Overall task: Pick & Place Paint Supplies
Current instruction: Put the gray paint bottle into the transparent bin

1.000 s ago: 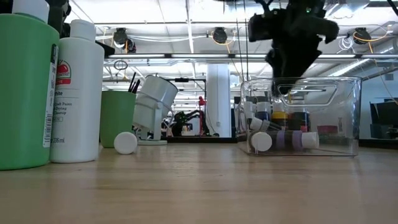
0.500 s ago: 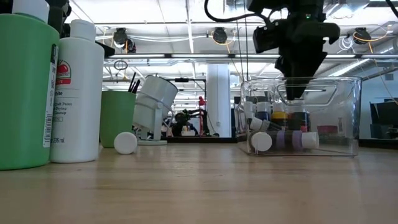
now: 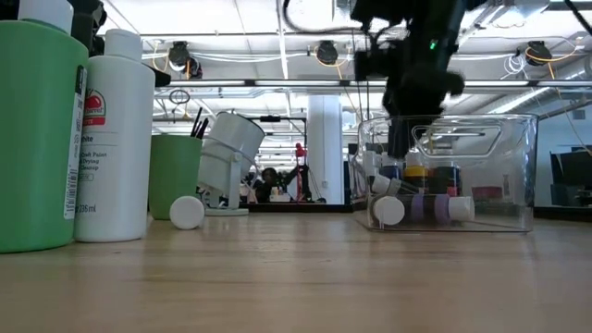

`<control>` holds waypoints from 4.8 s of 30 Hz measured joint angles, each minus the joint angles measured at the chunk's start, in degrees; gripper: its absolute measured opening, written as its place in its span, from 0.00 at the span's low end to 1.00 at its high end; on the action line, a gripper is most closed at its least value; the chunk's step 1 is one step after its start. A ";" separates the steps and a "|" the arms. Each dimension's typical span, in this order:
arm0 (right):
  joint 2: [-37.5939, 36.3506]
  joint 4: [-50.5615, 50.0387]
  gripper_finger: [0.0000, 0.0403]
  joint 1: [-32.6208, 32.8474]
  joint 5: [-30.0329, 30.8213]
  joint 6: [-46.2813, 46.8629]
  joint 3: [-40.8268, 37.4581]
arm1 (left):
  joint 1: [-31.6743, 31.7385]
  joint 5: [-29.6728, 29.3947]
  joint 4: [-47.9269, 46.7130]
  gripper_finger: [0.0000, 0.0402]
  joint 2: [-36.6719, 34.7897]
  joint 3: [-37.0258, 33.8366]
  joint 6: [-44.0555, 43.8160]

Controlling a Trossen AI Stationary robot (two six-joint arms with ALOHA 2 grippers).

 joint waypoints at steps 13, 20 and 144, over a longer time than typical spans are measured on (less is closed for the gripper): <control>8.19 5.33 0.49 0.68 8.32 -3.59 -0.03 | 0.00 0.00 -0.49 0.05 0.00 0.00 0.00; 8.18 5.41 0.48 0.48 10.61 -3.38 -0.01 | 0.00 0.00 -0.49 0.05 0.00 0.00 -0.24; -32.87 99.02 0.36 2.12 -7.77 -29.16 -57.78 | 16.81 33.51 -63.07 0.19 68.78 95.80 -4.17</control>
